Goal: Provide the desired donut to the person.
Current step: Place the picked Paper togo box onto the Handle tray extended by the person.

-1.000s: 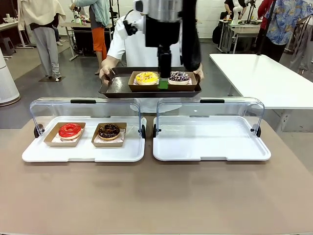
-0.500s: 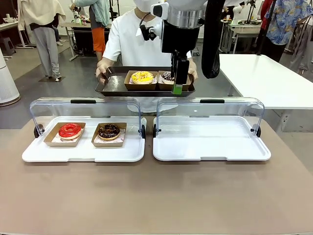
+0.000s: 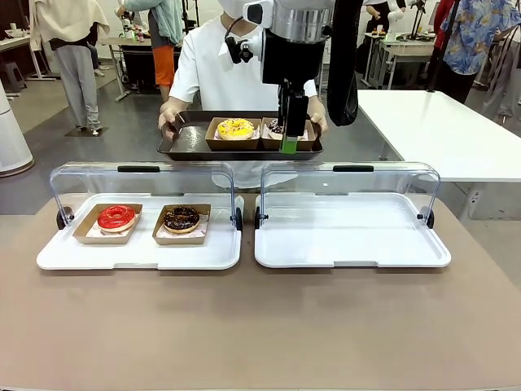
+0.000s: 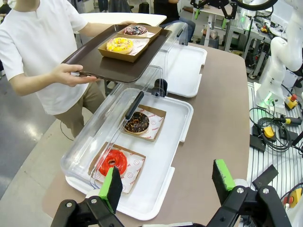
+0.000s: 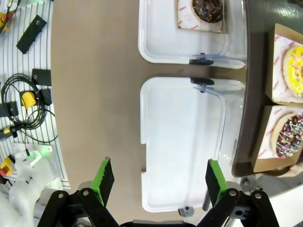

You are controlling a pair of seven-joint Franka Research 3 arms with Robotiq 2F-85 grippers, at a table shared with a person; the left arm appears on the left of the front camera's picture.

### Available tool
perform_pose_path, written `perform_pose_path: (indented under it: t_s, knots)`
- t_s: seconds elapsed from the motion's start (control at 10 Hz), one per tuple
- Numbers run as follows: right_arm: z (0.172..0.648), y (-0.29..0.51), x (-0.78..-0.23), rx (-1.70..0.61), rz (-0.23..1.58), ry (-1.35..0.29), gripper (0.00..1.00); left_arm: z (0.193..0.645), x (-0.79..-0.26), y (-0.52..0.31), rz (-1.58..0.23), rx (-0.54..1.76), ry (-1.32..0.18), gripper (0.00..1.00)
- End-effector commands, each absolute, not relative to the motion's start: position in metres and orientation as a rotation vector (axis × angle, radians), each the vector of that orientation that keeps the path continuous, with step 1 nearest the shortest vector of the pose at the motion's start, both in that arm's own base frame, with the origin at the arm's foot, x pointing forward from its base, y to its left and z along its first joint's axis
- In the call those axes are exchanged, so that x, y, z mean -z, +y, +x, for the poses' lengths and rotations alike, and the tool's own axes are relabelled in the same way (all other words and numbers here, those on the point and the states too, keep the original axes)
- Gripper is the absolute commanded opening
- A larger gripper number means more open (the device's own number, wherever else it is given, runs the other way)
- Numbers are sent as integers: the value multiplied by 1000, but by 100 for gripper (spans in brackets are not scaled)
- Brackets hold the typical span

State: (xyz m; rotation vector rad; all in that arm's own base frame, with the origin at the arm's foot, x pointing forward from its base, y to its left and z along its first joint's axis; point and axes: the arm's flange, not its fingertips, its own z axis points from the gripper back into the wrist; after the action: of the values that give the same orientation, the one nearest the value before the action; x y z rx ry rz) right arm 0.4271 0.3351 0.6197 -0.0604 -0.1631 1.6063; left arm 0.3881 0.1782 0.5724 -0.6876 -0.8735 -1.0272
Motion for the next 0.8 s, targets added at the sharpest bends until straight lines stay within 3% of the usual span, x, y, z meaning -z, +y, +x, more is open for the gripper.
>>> perform_pose_path:
  t_s: [0.0,0.6,0.7]
  knots:
    - [428,336,-621,-1591,-70,-147,100,387,-574,178,-690,1031,-875,100]
    - [427,335,-620,-1606,-60,-163,100,387,-574,178,-690,1031,-875,100]
    - [448,293,-626,-1520,21,-232,100,387,-574,178,-690,1031,-875,100]
